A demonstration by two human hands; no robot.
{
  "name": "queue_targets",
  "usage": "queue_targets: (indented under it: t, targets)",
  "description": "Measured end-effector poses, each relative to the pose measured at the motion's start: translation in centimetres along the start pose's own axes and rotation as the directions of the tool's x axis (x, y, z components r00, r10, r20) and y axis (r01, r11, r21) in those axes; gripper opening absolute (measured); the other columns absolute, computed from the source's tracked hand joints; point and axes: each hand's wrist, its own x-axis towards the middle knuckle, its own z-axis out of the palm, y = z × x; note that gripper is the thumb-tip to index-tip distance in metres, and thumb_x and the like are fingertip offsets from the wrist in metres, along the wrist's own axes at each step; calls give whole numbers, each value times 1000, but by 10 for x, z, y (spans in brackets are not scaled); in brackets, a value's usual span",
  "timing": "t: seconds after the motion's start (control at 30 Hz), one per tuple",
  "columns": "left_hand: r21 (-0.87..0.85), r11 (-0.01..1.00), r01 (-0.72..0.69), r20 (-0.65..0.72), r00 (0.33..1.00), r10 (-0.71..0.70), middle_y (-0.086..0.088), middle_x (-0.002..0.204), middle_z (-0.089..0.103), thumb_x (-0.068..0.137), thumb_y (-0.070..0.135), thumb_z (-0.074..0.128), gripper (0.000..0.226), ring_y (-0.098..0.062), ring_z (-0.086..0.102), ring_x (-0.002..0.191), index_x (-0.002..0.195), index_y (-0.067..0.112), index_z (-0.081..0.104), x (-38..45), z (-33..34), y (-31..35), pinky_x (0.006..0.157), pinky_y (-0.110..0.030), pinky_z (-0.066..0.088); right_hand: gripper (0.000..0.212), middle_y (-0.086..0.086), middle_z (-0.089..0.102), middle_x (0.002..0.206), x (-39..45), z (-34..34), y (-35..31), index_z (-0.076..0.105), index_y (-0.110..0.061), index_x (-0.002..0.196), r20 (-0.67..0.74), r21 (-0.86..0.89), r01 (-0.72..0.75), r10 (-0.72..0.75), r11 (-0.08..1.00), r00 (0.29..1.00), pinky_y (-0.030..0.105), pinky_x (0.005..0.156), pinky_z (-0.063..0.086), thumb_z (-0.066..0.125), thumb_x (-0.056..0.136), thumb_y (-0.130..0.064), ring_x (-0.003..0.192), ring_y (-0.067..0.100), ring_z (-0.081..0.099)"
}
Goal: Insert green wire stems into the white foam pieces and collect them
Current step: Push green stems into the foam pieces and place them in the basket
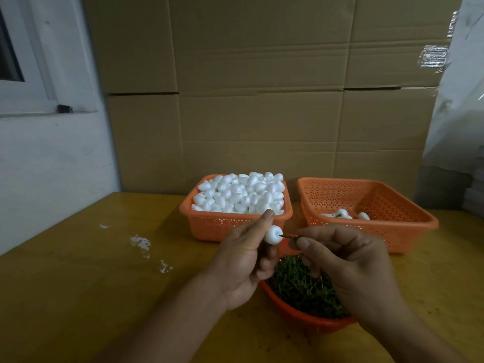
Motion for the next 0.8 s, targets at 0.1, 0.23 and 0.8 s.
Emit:
queue_targets:
  t: [0.1,0.23,0.8]
  targets:
    - [27,999,-18,0,1000,18,-2,58,47,80,51,68,33,-9,39,44,67,21,63,-1,2,-1,38,-19,27,16,13,71,64,-1,1,0,78,-8,83,-13,-57,26,-27,998,1000,21,47,49,74,72,-18,51,14,61]
    - [91,995,-45,-23,999,47,-3,58,47,76,55,69,35,-9,38,43,66,22,64,-2,4,-2,39,-19,25,6,-6,75,68,-4,3,2,79,-17,83,-18,-254,99,-107,962,994,13,53,48,79,77,-16,57,3,67]
    - [195,955,-224,25,974,223,2,61,55,84,48,75,28,-7,47,51,80,20,76,-3,5,-9,45,-18,35,8,-23,72,72,-7,0,5,78,-30,83,-9,-583,157,-199,797,980,21,57,53,78,79,-23,63,-3,68]
